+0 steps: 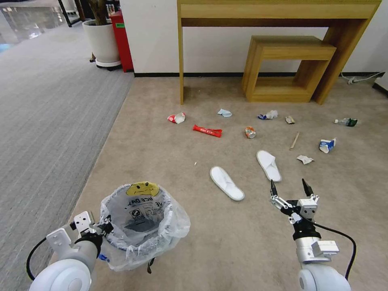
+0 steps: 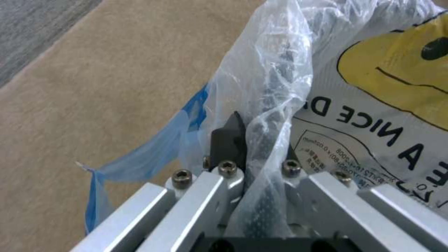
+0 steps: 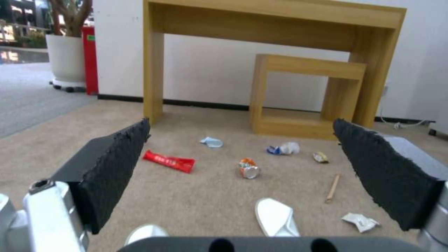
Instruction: Pick up the trash bin and place the garbage on the floor into it.
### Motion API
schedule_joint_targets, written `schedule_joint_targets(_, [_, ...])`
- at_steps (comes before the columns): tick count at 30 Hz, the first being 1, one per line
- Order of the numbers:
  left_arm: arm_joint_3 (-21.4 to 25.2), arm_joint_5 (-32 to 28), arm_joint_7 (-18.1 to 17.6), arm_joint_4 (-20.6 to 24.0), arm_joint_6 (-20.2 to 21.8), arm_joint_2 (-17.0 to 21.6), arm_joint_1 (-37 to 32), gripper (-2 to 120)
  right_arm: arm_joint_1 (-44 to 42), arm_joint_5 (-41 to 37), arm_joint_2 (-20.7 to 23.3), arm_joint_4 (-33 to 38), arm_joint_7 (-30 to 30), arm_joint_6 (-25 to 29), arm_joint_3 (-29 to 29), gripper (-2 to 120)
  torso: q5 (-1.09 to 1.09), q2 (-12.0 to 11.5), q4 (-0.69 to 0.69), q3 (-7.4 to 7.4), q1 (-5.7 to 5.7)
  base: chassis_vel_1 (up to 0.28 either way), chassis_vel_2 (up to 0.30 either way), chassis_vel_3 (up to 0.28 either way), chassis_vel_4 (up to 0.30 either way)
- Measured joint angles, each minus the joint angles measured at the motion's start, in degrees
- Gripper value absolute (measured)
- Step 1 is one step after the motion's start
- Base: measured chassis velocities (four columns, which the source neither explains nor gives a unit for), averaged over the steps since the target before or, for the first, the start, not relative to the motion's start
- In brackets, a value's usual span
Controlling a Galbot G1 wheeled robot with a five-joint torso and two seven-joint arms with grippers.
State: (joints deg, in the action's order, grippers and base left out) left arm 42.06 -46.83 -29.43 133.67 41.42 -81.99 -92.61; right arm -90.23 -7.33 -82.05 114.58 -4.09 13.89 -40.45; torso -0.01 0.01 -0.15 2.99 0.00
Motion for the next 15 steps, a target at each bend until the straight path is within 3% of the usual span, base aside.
schedule_joint_targets(15, [-0.19, 0.20, 0.11, 0.57, -0.07, -0.07, -0.45, 1, -0.78, -0.01, 0.22, -0.31, -0.02, -0.03, 0.35, 100, 0.00, 0.00, 0.00, 0.00, 0.00, -0.151, 0.140, 0.149, -0.147])
